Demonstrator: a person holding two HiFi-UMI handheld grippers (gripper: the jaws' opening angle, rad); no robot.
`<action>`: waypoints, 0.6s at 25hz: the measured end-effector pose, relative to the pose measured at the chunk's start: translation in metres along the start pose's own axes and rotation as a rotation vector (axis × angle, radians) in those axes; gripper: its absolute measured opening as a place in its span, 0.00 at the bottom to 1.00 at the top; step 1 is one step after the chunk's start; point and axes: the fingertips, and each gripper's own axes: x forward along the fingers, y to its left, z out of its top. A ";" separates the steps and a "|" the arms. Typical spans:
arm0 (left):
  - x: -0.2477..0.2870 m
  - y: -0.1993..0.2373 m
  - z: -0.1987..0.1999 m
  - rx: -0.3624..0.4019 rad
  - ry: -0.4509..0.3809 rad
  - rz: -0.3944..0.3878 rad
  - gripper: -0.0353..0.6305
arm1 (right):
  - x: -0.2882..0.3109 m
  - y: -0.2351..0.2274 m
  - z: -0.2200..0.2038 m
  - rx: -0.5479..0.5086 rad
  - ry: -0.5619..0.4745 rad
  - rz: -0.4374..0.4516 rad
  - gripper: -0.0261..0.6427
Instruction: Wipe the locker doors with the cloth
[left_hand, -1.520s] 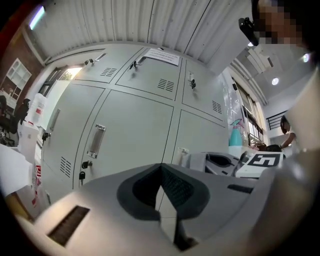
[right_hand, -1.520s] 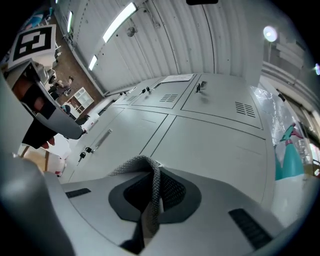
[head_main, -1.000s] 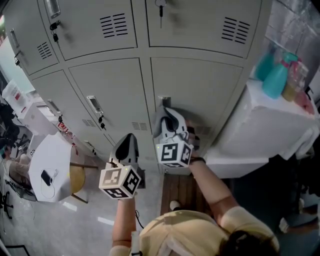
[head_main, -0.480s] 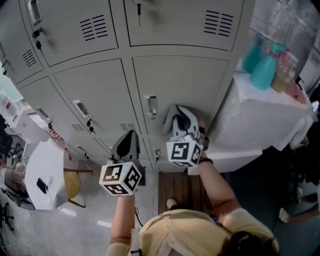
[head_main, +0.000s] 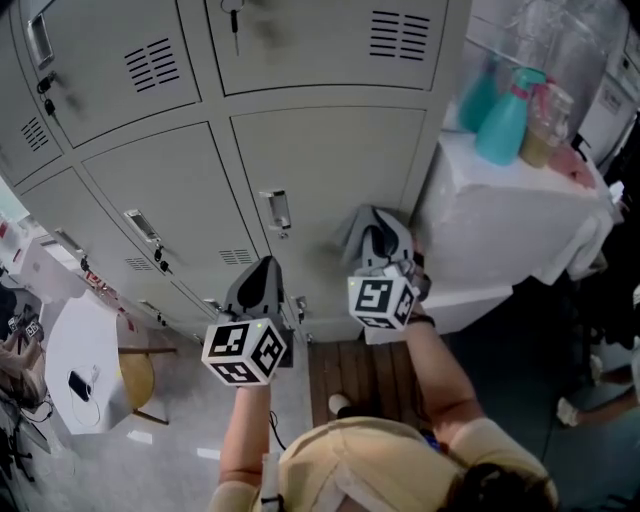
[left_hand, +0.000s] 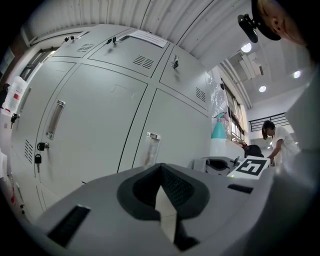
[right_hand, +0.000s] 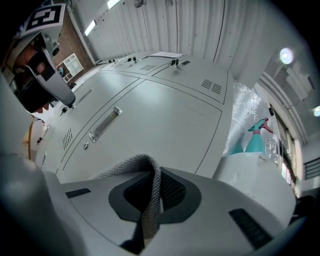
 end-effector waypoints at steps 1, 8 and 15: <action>0.002 -0.003 -0.001 0.000 0.002 -0.007 0.03 | -0.001 -0.004 -0.004 0.000 0.010 -0.009 0.05; 0.014 -0.018 -0.009 -0.006 0.020 -0.043 0.03 | -0.005 -0.029 -0.024 0.000 0.069 -0.066 0.05; 0.010 -0.008 -0.014 -0.018 0.027 -0.014 0.03 | -0.017 -0.009 -0.007 0.072 0.023 -0.001 0.05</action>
